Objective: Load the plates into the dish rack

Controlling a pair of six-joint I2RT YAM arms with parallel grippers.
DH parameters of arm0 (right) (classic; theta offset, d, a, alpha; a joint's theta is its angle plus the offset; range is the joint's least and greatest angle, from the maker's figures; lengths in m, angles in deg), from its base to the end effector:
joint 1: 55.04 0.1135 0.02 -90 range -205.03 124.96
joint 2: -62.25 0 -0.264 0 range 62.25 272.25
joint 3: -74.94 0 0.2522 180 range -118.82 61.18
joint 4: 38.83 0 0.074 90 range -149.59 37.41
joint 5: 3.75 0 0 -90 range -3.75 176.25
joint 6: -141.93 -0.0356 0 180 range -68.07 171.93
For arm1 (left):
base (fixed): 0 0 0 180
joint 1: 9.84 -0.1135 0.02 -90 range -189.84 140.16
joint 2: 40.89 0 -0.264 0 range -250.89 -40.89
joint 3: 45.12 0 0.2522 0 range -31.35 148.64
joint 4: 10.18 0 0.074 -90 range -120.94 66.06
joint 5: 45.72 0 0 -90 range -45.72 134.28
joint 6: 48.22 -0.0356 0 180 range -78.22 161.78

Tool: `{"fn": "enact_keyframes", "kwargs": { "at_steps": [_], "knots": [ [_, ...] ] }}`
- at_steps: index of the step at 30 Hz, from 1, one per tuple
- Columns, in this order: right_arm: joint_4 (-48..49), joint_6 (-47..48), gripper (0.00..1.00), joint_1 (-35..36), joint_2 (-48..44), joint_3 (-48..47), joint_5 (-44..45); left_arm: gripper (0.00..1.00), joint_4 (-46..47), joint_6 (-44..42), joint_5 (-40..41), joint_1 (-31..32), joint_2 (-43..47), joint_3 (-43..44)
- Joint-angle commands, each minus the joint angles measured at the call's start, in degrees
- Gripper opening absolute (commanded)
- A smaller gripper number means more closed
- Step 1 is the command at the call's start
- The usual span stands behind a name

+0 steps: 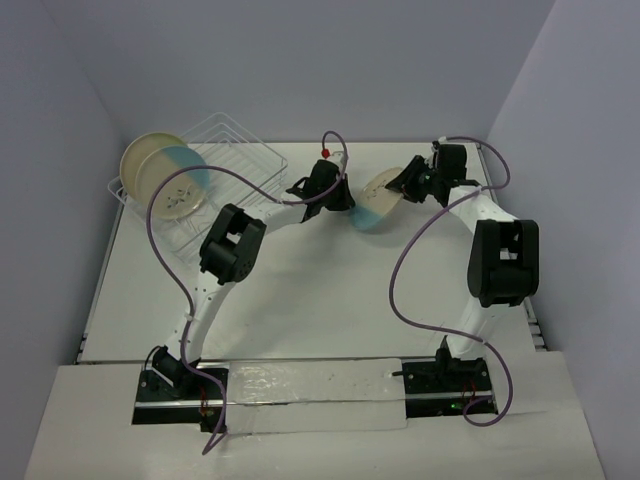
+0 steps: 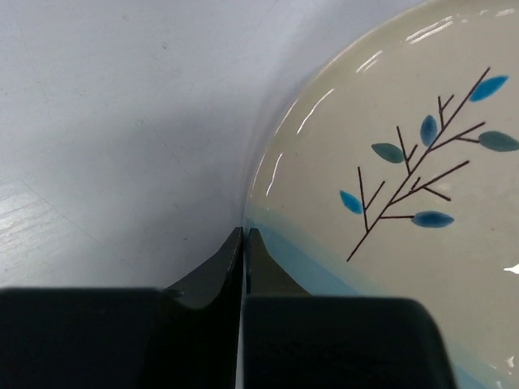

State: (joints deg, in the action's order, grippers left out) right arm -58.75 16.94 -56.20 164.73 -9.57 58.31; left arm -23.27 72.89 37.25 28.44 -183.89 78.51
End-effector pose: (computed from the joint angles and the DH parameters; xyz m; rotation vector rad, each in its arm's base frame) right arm 0.4004 0.0086 0.2287 0.4406 2.2377 0.8609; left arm 0.4377 -0.3510 0.1301 0.2165 2.2416 -0.8171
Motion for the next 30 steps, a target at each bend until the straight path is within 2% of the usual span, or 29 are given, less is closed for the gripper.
{"fn": "enact_keyframes", "kwargs": {
  "at_steps": [1, 3, 4, 5, 6, 7, 10, 12, 15, 17, 19, 21, 24, 26, 30],
  "knots": [
    [2.1, -0.2, 0.24, 0.9, -2.5, 0.1, 1.2, 0.0, -5.5, -0.4, -2.9, 1.4, 1.1, -2.4],
    [-0.2, 1.5, 0.12, 0.9, -3.2, -0.4, 3.5, 0.02, -5.3, -0.9, -4.0, 0.7, 2.6, -2.8],
    [-0.9, 2.7, 0.06, 0.9, -3.5, -0.6, 4.2, 0.05, -5.4, -1.1, -4.2, 0.2, 3.9, -3.1],
    [-1.4, 4.0, 0.03, 0.9, -4.0, -0.7, 4.8, 0.21, -4.9, -1.5, -4.5, -0.4, 5.6, -3.8],
    [-1.9, 5.2, 0.01, 0.9, -4.7, -0.9, 5.3, 0.41, -4.2, -1.9, -5.0, -0.9, 7.3, -4.7],
    [-2.3, 6.3, 0.0, 0.9, -5.3, -1.1, 5.6, 0.57, -3.3, -2.3, -5.5, -1.4, 9.0, -5.8],
    [-2.8, 10.5, 0.0, 0.9, -8.9, -1.3, 6.3, 0.89, 0.9, -4.1, -8.1, -3.1, 16.4, -11.4],
    [-2.9, 13.9, 0.0, 0.9, -12.6, -0.5, 6.9, 0.98, 3.0, -5.6, -8.7, -3.8, 22.3, -15.8],
    [-2.5, 19.0, 0.0, 0.9, -17.4, 1.6, 5.6, 0.99, 5.3, -10.4, -9.3, -4.1, 29.7, -22.4],
    [-2.2, 22.4, 0.0, 0.9, -20.5, 3.5, 1.5, 0.99, 7.1, -14.3, -11.2, -4.4, 33.9, -26.6],
    [-2.2, 25.6, 0.0, 0.9, -21.7, 4.4, -1.8, 0.99, 7.3, -18.5, -15.8, -5.1, 37.3, -29.8],
    [-2.4, 28.4, 0.0, 0.9, -23.8, 5.8, -11.0, 0.99, 3.0, -25.7, -26.0, -6.3, 40.0, -32.0],
    [-3.0, 30.9, 0.0, 0.9, -26.1, 7.3, -19.7, 0.99, 4.4, -30.1, -35.6, -8.4, 44.5, -36.7],
    [-3.8, 32.9, 0.0, 2.3, -27.7, 8.3, -23.3, 0.99, 4.8, -30.9, -37.5, -9.3, 45.9, -38.5],
    [-6.7, 37.9, 0.0, 5.1, -31.2, 9.9, -26.8, 0.99, 1.2, -34.9, -37.6, -9.7, 45.5, -35.7]
  ]
}}
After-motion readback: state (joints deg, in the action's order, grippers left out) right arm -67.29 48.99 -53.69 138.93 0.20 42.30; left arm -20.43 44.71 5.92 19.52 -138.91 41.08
